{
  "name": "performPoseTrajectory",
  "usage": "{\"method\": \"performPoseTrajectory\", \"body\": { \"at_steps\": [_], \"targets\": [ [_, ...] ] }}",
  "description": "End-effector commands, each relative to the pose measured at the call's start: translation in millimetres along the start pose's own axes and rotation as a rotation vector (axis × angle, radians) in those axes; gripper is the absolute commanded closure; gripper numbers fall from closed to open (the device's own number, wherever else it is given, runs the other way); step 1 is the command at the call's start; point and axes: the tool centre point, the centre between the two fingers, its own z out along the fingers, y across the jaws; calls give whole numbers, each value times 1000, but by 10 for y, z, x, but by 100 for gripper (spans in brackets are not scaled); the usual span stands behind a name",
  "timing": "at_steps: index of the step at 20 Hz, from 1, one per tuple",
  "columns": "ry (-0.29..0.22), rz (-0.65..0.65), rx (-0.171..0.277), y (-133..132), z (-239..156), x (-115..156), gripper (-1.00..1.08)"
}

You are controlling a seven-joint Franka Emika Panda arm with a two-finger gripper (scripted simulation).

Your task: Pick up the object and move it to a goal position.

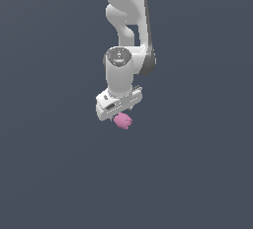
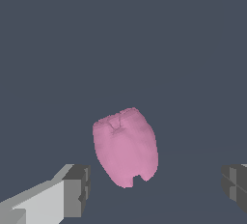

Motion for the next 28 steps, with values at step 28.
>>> {"method": "performPoseTrajectory", "body": {
  "at_steps": [28],
  "targets": [
    [8,-374,21,-163,382,-89,-92]
  ]
}}
